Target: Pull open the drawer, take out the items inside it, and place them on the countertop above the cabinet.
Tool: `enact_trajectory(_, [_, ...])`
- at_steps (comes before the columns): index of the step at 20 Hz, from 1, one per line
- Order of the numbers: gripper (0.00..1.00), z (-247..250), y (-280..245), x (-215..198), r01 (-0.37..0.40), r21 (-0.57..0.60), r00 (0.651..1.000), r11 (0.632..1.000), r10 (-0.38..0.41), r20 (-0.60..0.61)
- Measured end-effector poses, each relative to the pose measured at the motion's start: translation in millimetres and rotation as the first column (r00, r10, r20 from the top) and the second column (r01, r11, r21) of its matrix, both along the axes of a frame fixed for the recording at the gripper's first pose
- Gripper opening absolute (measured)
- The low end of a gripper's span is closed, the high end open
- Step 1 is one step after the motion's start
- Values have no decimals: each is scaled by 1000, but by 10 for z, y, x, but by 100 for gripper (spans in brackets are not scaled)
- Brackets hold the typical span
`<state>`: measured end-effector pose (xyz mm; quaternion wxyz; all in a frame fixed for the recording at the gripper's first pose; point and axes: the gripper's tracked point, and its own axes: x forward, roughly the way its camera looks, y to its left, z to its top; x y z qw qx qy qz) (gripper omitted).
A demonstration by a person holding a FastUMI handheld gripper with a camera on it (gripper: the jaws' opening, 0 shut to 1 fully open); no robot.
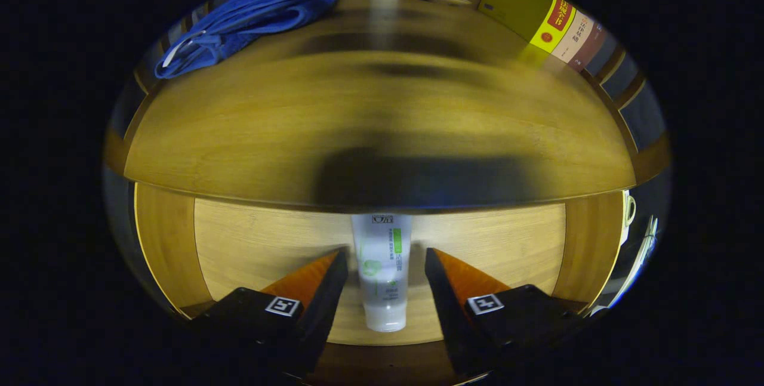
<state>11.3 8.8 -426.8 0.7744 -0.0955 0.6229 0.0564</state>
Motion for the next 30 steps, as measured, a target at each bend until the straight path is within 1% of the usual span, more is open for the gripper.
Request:
enact_trajectory(1, [80, -21, -28, -20, 1, -4, 1000, 1000, -1, -8])
enact_trajectory(4, [73, -72, 7, -115, 10, 10, 999, 1000, -9, -39])
enact_trajectory(7, [63, -15, 24, -78, 3, 8, 999, 1000, -3, -33])
enact_trajectory(8, [62, 29, 11, -52, 6, -2, 1000, 1000, -6, -24])
enact_trajectory(10, [54, 141, 20, -15, 14, -1, 1000, 1000, -14, -15])
enact_trajectory(11, [49, 221, 35, 11, 18, 4, 1000, 1000, -18, -10])
enact_trajectory(17, [49, 939, 131, 183, 6, 19, 1000, 1000, -6, 10])
enact_trajectory(18, [48, 800, 86, 115, -1, 18, 1000, 1000, 1, 15])
enact_trajectory(19, [48, 972, 84, 45, -6, 16, 1000, 1000, 6, 20])
enact_trajectory(20, [48, 1108, 77, 69, -5, 14, 1000, 1000, 5, 27])
enact_trajectory(25, [48, 1488, 105, 158, -19, 26, 998, 999, 17, 60])
enact_trajectory(30, [49, 1878, 120, 334, -30, 34, 994, 999, 26, 103])
